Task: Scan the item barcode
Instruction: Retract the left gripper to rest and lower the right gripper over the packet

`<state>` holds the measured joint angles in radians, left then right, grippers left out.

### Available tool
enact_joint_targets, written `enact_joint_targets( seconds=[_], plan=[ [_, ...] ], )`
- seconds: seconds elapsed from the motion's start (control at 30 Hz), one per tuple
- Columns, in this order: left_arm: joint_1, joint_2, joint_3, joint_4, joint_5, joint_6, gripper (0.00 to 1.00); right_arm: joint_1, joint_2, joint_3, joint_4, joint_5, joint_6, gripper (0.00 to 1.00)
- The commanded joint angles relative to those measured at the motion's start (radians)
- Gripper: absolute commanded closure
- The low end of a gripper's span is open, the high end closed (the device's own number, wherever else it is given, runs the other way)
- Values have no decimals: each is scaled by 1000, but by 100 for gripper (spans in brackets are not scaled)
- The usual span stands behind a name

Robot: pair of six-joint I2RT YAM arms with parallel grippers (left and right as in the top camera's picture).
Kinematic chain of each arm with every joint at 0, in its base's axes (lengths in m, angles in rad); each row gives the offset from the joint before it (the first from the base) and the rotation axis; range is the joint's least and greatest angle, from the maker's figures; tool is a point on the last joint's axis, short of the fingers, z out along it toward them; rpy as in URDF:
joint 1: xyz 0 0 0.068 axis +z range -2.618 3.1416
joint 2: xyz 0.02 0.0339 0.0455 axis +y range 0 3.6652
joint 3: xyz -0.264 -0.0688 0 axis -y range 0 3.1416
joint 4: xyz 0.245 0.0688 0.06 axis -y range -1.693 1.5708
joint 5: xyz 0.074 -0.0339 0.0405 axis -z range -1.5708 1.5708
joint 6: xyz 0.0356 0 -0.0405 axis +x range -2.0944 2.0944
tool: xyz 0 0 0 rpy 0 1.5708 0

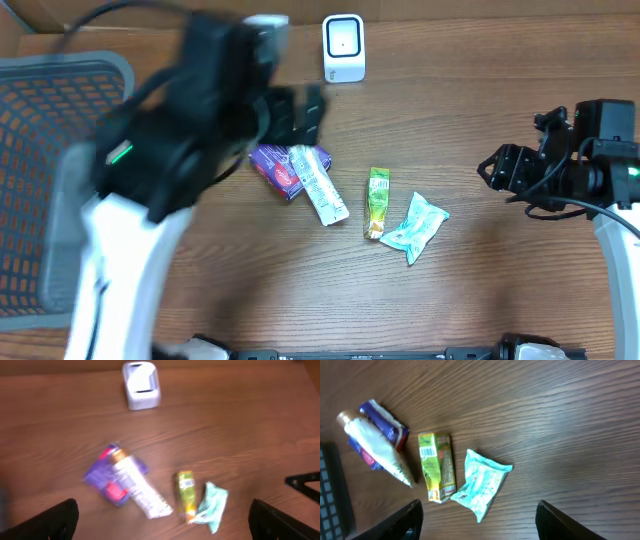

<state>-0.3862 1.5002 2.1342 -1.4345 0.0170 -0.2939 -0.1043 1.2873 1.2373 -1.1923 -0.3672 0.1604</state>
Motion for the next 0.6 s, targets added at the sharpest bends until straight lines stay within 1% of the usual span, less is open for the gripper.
enact_joint_targets(
  seconds=[0.0, 0.13, 0.2, 0.27, 0.33, 0.4, 0.47, 0.5, 0.53, 0.57],
  plan=[
    [66, -74, 11, -68, -110, -20, 0, 26, 0, -27, 8, -13, 0, 28],
    [130, -113, 11, -159, -136, -20, 0, 34, 0, -78, 32, -31, 0, 37],
    [135, -112, 10, -185, -136, -7, 0, 39, 0, -105, 48, -60, 0, 44],
    [135, -106, 5, -193, -136, 12, 0, 50, 0, -138, 72, -88, 1, 46],
    [135, -97, -3, -192, -136, 13, 0, 69, 0, -172, 100, -91, 4, 46],
    [135, -84, -5, -192, -136, 13, 0, 91, 0, -204, 133, -90, -6, 37],
    [135, -68, -5, -190, -137, 13, 1, 121, 0, -235, 173, -89, -48, 27],
    [135, -60, -5, -186, -137, 13, 0, 136, 0, -250, 196, -86, -65, 25],
    [135, -51, -5, -182, -137, 13, 0, 153, 1, -267, 219, -80, -74, 25],
    [135, -38, -5, -180, -136, 13, 0, 168, 3, -278, 232, -80, -84, 36]
  ],
)
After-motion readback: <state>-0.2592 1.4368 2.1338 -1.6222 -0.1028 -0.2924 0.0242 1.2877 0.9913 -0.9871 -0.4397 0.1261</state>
